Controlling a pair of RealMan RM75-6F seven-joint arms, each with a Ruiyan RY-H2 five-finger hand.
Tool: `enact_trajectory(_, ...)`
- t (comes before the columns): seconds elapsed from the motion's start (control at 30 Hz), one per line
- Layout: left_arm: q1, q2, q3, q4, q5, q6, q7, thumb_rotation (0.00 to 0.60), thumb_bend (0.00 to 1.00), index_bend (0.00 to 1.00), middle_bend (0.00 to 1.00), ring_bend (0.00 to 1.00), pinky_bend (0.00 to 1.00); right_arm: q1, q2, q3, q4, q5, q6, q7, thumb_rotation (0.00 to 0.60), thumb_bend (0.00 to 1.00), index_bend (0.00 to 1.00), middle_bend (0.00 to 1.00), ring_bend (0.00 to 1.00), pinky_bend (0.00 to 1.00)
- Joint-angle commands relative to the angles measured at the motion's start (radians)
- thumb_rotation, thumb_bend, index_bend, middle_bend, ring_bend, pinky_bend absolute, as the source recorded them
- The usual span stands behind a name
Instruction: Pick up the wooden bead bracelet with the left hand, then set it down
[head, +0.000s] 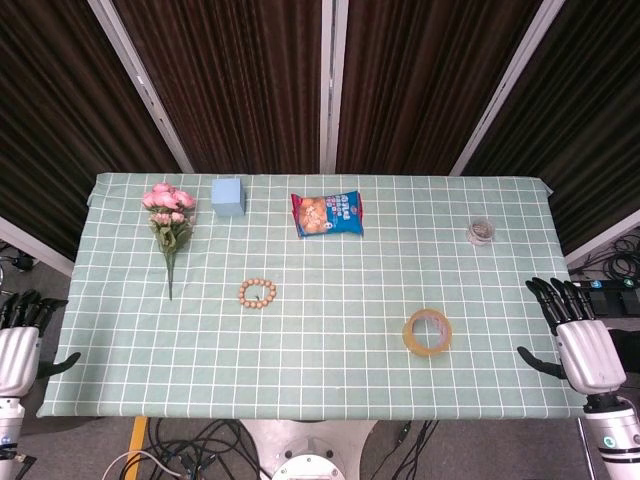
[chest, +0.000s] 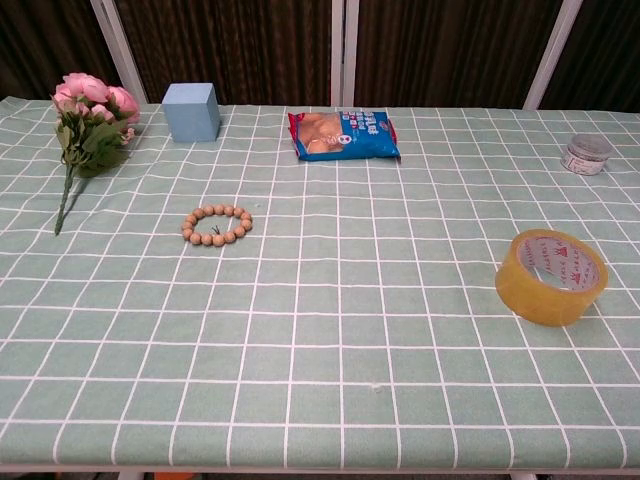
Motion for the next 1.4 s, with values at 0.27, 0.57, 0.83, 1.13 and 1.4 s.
enact_trajectory(0.27, 0.0, 0.0, 0.003, -0.007, -0.002, -0.005, 0.003, 0.6, 0.07, 0.22, 0.22, 0.07, 0.01, 0.007, -0.004, 0.002, 0.003, 0.011, -0.015, 0.006, 0.6, 0.09, 0.0, 0.07, 0.0, 0.0)
enact_trajectory(0.57, -0.003, 0.01, 0.004, -0.02, 0.03, 0.013, 0.011, 0.6, 0.07, 0.23, 0.22, 0.07, 0.01, -0.009, 0.003, -0.001, 0.011, 0.005, 0.015, 0.024, 0.6, 0.09, 0.0, 0.07, 0.0, 0.0)
enact_trajectory(0.83, -0.163, 0.016, -0.001, 0.019, 0.277, -0.032, -0.106, 0.6, 0.07, 0.33, 0.34, 0.14, 0.04, -0.013, 0.026, 0.023, -0.001, 0.009, 0.049, 0.013, 0.6, 0.09, 0.0, 0.08, 0.0, 0.0)
enact_trajectory(1.13, -0.443, -0.098, -0.02, 0.123, 0.414, -0.269, -0.149, 0.6, 0.09, 0.38, 0.4, 0.18, 0.05, -0.023, 0.041, 0.023, -0.017, 0.012, 0.06, 0.005, 0.6, 0.09, 0.0, 0.08, 0.0, 0.0)
enact_trajectory(1.4, -0.6, -0.248, -0.027, 0.232, 0.382, -0.47, -0.054, 0.6, 0.09, 0.34, 0.4, 0.17, 0.05, -0.029, 0.04, 0.024, -0.029, 0.028, 0.055, -0.013, 0.6, 0.09, 0.0, 0.08, 0.0, 0.0)
